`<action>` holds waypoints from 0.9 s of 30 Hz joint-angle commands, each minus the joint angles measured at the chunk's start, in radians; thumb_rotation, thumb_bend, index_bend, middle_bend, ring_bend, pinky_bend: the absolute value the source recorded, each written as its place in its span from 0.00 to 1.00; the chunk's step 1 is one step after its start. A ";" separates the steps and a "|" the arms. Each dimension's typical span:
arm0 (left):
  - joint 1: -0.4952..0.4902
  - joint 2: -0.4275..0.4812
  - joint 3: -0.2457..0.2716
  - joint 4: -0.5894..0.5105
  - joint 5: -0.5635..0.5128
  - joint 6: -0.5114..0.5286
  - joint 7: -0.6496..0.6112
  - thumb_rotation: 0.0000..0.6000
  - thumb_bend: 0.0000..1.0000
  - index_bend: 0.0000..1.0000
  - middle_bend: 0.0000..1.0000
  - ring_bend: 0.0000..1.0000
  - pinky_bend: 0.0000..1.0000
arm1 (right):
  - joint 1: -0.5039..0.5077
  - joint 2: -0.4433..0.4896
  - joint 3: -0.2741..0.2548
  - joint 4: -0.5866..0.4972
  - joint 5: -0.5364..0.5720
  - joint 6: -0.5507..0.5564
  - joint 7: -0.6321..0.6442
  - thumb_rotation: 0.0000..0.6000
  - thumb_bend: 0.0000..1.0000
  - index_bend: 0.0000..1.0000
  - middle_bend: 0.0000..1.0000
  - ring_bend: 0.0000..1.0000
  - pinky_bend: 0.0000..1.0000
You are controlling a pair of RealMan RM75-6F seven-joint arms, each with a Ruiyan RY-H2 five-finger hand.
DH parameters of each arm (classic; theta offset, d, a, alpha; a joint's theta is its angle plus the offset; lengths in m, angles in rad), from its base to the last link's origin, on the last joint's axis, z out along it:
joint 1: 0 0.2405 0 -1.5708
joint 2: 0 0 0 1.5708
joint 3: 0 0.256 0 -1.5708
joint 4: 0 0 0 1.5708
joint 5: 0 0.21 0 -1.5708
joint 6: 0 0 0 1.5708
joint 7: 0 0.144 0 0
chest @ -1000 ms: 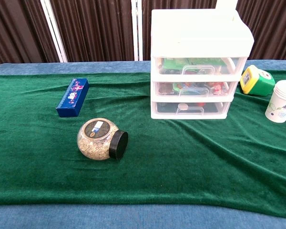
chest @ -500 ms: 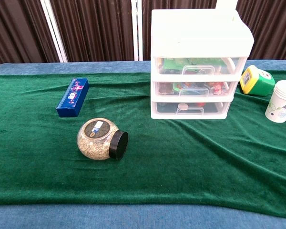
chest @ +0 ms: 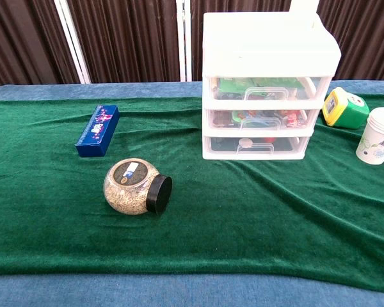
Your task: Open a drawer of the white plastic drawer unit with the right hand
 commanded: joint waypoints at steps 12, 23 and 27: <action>0.005 0.000 -0.008 0.003 0.007 0.019 -0.025 1.00 0.13 0.00 0.00 0.00 0.00 | 0.205 -0.131 0.111 -0.207 0.252 -0.347 0.387 1.00 0.36 0.13 0.90 0.93 0.82; 0.005 0.006 -0.012 0.004 0.007 0.021 -0.049 1.00 0.13 0.00 0.00 0.00 0.00 | 0.267 -0.257 0.168 -0.190 0.358 -0.431 0.465 1.00 0.50 0.13 0.94 0.97 0.86; 0.005 0.005 -0.011 0.003 0.009 0.020 -0.050 1.00 0.13 0.00 0.00 0.00 0.00 | 0.278 -0.302 0.183 -0.184 0.378 -0.431 0.468 1.00 0.50 0.15 0.94 0.97 0.86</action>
